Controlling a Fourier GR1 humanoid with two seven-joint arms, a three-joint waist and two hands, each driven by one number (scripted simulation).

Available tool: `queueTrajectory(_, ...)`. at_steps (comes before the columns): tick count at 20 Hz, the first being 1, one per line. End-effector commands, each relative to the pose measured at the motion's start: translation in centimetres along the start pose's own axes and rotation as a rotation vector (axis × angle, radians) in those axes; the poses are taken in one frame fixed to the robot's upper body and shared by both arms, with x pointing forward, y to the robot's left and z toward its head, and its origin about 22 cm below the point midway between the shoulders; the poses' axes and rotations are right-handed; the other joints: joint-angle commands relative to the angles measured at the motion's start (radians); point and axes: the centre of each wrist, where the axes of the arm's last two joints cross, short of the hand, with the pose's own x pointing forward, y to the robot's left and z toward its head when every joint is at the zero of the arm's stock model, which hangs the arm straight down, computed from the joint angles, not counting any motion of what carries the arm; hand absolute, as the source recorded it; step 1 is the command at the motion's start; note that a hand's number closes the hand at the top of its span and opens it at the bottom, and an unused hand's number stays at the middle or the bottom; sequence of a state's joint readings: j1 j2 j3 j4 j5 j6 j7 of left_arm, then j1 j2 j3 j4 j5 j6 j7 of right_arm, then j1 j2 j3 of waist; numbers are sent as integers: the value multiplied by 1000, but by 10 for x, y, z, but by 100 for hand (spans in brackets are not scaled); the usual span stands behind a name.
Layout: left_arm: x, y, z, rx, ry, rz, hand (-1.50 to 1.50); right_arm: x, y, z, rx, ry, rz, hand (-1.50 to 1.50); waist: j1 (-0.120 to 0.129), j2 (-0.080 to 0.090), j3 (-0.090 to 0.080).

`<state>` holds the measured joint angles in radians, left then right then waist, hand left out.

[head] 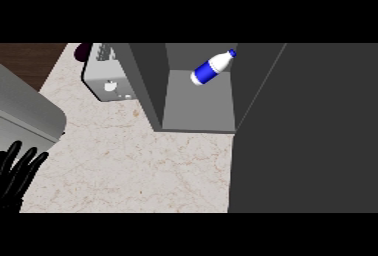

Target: Pick up the bottled water, place it into the cabinet and close the cabinet

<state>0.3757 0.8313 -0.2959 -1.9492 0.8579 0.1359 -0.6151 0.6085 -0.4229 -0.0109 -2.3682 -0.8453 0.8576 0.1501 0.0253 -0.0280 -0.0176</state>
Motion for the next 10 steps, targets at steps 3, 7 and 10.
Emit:
queueTrajectory(3,11,15,8,13,19,-1,-150,50,36,-36,174,65,289,150,18,-12,-4)
queueTrajectory(7,16,23,10,17,24,4,-150,45,32,-47,194,88,273,150,13,-13,-8)
queueTrajectory(10,20,31,12,17,37,-20,-150,39,31,-57,190,59,229,150,12,-9,-8)
